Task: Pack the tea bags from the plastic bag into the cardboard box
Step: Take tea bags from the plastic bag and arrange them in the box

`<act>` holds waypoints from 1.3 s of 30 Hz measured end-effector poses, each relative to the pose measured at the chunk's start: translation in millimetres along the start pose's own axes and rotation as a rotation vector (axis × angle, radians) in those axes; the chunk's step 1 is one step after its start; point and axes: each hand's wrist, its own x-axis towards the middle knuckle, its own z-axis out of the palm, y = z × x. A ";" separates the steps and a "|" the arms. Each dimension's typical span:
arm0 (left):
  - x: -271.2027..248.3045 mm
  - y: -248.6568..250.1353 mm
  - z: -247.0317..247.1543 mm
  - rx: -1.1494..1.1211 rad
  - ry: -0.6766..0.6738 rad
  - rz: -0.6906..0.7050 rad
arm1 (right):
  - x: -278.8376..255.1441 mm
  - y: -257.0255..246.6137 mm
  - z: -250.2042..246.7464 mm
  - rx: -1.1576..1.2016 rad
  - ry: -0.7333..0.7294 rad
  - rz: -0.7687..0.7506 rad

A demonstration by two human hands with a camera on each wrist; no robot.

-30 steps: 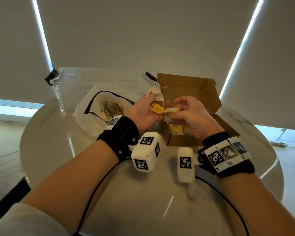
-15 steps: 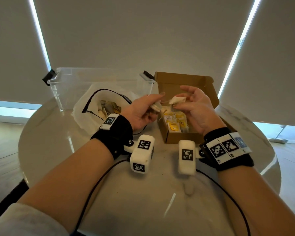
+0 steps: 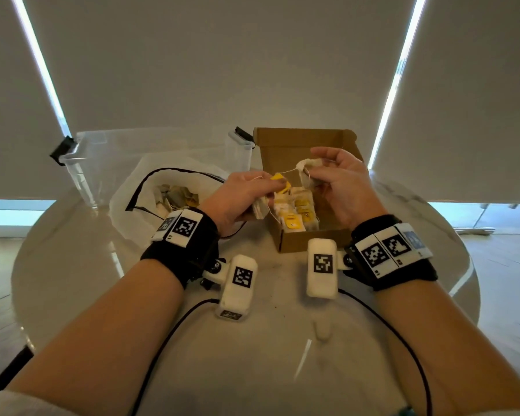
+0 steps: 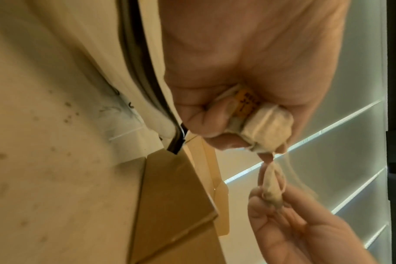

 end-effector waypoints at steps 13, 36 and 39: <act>5.8 3.6 -19.0 -0.364 0.303 0.131 | 11.3 7.6 -14.7 -0.231 0.160 0.018; -1.4 7.2 -2.0 -0.119 0.166 0.045 | -7.4 1.5 15.0 -0.150 -0.102 0.199; -1.8 3.9 2.1 -0.073 0.150 0.043 | -11.1 -0.8 18.7 -0.111 -0.141 0.192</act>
